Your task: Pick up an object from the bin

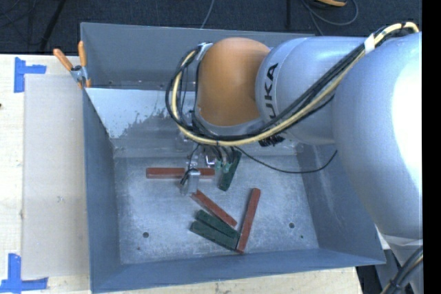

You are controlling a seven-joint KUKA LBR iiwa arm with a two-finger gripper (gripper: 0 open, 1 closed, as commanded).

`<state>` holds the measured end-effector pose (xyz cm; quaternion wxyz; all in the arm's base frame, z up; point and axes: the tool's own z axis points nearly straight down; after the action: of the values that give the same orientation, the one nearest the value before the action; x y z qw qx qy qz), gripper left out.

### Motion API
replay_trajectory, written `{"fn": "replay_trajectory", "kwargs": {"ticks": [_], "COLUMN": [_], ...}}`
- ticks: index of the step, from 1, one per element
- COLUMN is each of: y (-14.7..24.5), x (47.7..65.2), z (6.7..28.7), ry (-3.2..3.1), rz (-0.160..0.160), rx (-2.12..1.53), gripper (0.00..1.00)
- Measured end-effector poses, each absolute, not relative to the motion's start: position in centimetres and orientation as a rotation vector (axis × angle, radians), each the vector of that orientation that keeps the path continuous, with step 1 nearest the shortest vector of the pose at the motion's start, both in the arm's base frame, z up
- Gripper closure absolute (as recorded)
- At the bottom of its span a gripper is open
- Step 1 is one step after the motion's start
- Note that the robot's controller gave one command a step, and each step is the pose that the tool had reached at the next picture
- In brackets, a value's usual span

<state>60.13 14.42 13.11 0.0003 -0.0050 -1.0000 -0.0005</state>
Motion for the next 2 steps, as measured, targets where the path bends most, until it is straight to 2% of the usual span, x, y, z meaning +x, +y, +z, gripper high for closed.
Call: {"fn": "replay_trajectory", "kwargs": {"ticks": [1, 2], "y": [12.01, 12.14], "x": [60.95, 61.12], "z": [6.64, 7.02], "ry": [-3.131, -3.138], "rz": [0.003, -0.001], "rx": [0.176, 0.175], "gripper": [0.0, 1.0]}}
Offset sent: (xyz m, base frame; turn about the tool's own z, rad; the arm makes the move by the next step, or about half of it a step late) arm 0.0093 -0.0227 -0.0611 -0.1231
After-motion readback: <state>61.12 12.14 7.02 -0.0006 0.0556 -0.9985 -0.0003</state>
